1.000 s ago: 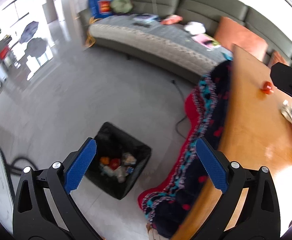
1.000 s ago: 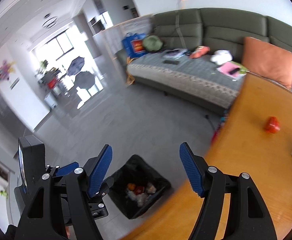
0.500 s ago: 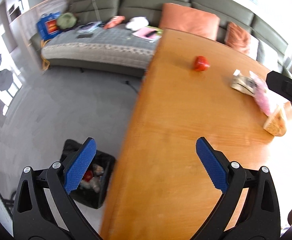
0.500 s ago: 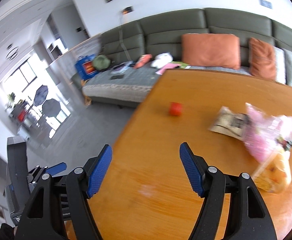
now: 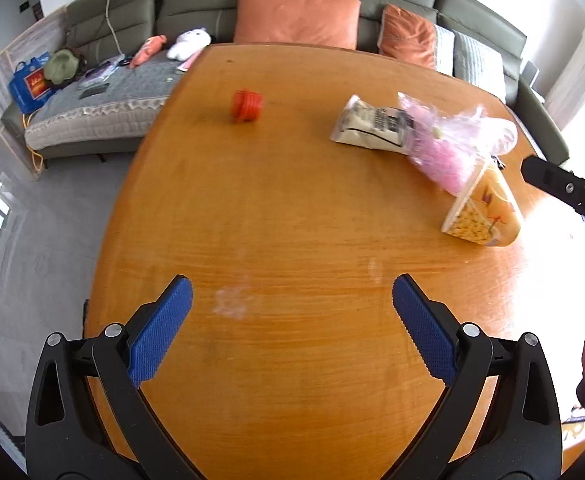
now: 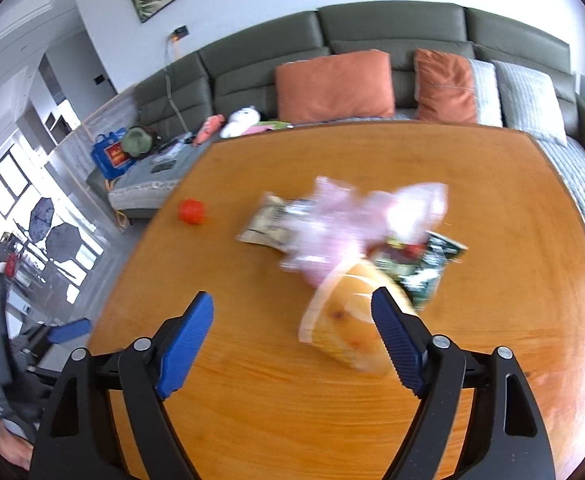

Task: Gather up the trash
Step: 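Grasp the red cap with the left tool while the right tool grasps the paper cup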

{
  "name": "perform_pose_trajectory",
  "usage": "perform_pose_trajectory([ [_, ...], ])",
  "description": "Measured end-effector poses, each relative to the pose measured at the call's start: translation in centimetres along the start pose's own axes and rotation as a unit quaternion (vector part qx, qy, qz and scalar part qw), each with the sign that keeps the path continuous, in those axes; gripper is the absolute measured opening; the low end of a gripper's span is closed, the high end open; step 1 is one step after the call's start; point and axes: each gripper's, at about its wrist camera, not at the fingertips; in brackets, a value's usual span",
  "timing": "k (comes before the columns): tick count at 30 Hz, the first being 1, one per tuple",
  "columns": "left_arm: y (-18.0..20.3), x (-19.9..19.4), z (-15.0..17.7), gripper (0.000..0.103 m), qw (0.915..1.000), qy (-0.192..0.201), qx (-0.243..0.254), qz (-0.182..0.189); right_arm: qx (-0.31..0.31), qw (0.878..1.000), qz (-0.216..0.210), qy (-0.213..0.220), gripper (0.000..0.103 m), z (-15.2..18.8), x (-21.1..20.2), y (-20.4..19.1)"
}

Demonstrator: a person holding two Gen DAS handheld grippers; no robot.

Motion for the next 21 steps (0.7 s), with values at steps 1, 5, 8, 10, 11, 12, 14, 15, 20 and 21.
perform_pose_trajectory([
  [1, 0.4, 0.0, -0.1, 0.097, 1.0, -0.002, 0.001, -0.001, 0.006, 1.0, 0.002, -0.004, 0.082, -0.1, 0.3, 1.4],
  [5, 1.7, 0.7, -0.6, 0.097, 0.9999, -0.013, 0.002, -0.007, 0.029, 0.999, 0.007, -0.023, 0.082, -0.1, 1.6, 5.7],
  [8, 1.7, 1.0, -0.6, 0.097, 0.9997, -0.02, -0.003, -0.011, 0.035, 0.999, 0.002, -0.04, 0.082, 0.1, 3.0, 7.6],
  [10, 1.5, 1.3, -0.6, 0.097, 0.9995, -0.026, -0.007, -0.016, 0.034, 0.998, -0.008, -0.052, 0.082, 0.4, 4.0, 8.0],
  [11, 1.4, 1.4, -0.6, 0.097, 0.9994, -0.029, -0.008, -0.017, 0.033, 0.998, -0.013, -0.055, 0.082, 0.6, 4.3, 8.1],
  [12, 1.4, 1.5, -0.6, 0.097, 0.9993, -0.031, -0.01, -0.018, 0.03, 0.998, -0.018, -0.058, 0.082, 0.7, 4.7, 8.0],
  [14, 1.2, 1.7, -0.6, 0.097, 0.999, -0.037, -0.012, -0.022, 0.02, 0.997, -0.025, -0.065, 0.082, 1.0, 5.5, 7.4],
  [15, 1.0, 1.9, -0.7, 0.097, 0.9988, -0.041, -0.013, -0.022, 0.017, 0.997, -0.025, -0.066, 0.082, 1.0, 5.7, 7.2],
  [20, 0.5, 2.1, -0.8, 0.097, 0.9987, -0.045, -0.014, -0.019, -0.014, 0.998, -0.009, -0.063, 0.072, 1.5, 6.7, 5.6],
  [21, 0.5, 2.2, -0.8, 0.097, 0.9987, -0.047, -0.013, -0.017, -0.02, 0.998, -0.008, -0.061, 0.07, 1.5, 6.7, 5.2],
])
Point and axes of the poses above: each gripper's, at about its wrist camera, not at the fingertips, and x roughly the way its jaws point, y to its right, z to its underside, and after that the axes turned 12 degrees about x, right-handed
